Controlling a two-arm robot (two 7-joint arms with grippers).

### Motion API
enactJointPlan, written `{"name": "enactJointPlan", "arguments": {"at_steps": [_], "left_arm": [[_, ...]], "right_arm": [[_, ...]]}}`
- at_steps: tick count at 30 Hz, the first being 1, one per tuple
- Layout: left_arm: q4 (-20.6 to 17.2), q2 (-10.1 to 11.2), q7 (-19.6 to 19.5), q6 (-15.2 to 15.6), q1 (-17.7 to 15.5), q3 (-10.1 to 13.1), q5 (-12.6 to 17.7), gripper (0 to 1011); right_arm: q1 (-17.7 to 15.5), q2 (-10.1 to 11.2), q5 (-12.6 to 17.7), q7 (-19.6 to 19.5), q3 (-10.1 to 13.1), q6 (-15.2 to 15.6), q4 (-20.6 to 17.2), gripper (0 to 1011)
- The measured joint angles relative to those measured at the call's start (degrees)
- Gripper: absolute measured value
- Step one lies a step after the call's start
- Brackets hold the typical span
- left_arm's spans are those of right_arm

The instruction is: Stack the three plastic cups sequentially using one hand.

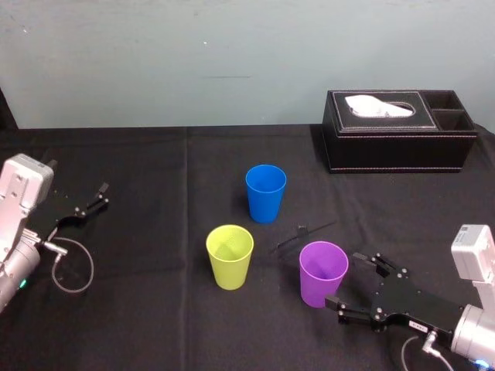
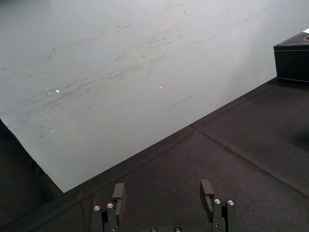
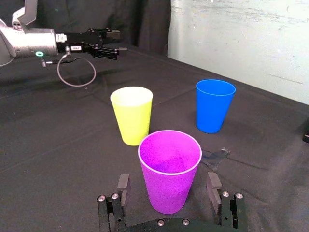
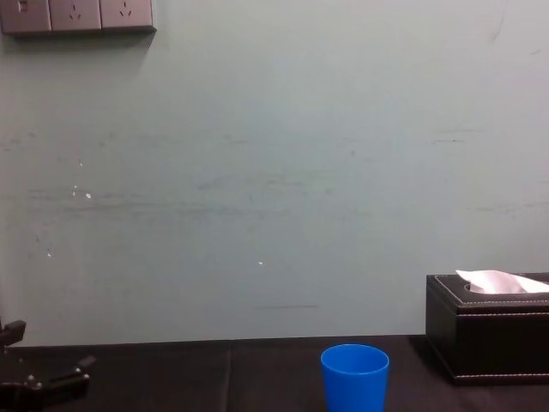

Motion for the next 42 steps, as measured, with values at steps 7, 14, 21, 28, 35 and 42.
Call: {"name": "enactJointPlan", "arguments": {"at_steps": [7,14,21,28,35,42], "left_arm": [[0.0,0.0,0.0,0.0,0.0,0.0,0.0,1010],[0.0,0.0,0.0,0.0,0.0,0.0,0.0,1010],[0.0,0.0,0.0,0.0,0.0,0.0,0.0,1010],[0.0,0.0,0.0,0.0,0.0,0.0,0.0,1010],[0.0,0.0,0.0,0.0,0.0,0.0,0.0,1010],[0.0,0.0,0.0,0.0,0.0,0.0,0.0,1010]], "right_arm": [[1.5,-0.7,0.1,0.2,-0.9,0.6,1.3,1003],[3.2,-1.5,0.0,0.3,-2.1,1.0,2.6,1003],[4.7,-2.2,-0.4,0.2,-2.9,1.3,3.4,1003],[5.9,-2.9,-0.6,0.0,-3.7,1.7,4.1,1003],[6.0,-2.9,-0.6,0.0,-3.9,1.9,4.2,1003],[6.0,-2.9,-0.6,-0.1,-3.8,1.8,4.2,947]]}}
